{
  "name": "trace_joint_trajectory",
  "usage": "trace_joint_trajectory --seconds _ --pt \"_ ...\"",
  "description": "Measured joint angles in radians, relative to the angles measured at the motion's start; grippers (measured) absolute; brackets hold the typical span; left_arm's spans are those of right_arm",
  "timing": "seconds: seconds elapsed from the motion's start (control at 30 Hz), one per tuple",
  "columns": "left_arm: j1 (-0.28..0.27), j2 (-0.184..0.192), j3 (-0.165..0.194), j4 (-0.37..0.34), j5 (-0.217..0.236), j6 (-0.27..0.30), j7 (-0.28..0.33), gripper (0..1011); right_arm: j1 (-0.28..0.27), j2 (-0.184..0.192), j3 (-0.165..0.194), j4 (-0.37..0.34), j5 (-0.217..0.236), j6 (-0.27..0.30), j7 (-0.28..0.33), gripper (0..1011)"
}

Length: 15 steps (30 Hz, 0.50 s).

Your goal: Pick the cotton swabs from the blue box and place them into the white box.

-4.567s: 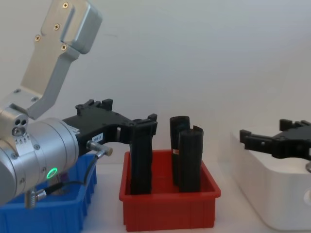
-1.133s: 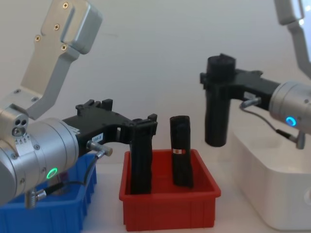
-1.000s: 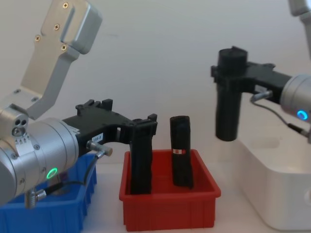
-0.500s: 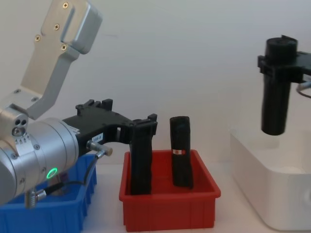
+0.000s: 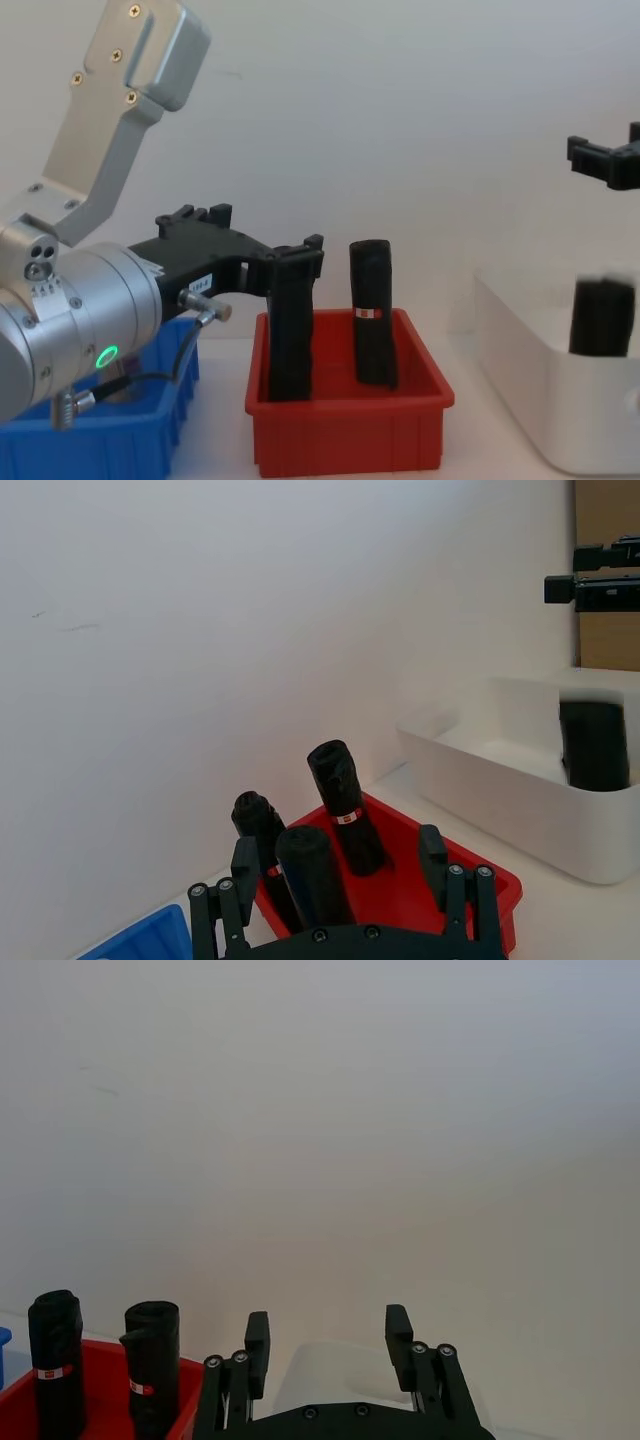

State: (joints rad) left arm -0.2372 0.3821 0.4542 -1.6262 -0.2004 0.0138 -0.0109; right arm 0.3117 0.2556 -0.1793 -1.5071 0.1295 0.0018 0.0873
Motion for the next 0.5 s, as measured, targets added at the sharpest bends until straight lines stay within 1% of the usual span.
trace_joint_trajectory --seconds 0.03,0.1,0.13,0.2,0.23,0.3,0.33,0.37,0.4,0.5 --pt "0.0 0.0 0.0 0.0 0.0 0.0 0.0 1004 -0.003 0.002 0.002 -0.001 0.004 0.0 0.001 695" --pt "0.0 0.0 0.0 0.0 0.0 0.0 0.0 1004 -0.006 0.004 0.004 -0.003 0.007 0.0 0.001 733" --pt "0.0 0.0 0.0 0.0 0.0 0.0 0.0 1004 -0.008 0.005 0.005 -0.004 0.01 0.0 0.003 790" --pt "0.0 0.0 0.0 0.0 0.0 0.0 0.0 1004 -0.01 0.007 0.007 -0.005 0.013 0.0 0.004 846" --pt "0.0 0.0 0.0 0.0 0.0 0.0 0.0 1004 -0.011 0.007 0.007 -0.005 0.015 0.0 0.005 897" --pt "0.0 0.0 0.0 0.0 0.0 0.0 0.0 1004 -0.014 0.009 0.008 -0.006 0.018 0.0 0.007 928" --pt "0.0 0.0 0.0 0.0 0.0 0.0 0.0 1004 -0.015 0.01 0.01 -0.007 0.02 0.0 0.008 959" --pt "0.0 0.0 0.0 0.0 0.0 0.0 0.0 1004 -0.016 0.011 0.01 -0.007 0.02 -0.001 0.009 959" --pt "0.0 0.0 0.0 0.0 0.0 0.0 0.0 1004 -0.016 0.011 0.011 -0.007 0.021 -0.001 0.009 1000" --pt "0.0 0.0 0.0 0.0 0.0 0.0 0.0 1004 -0.018 0.012 0.012 -0.009 0.024 -0.001 0.011 1002"
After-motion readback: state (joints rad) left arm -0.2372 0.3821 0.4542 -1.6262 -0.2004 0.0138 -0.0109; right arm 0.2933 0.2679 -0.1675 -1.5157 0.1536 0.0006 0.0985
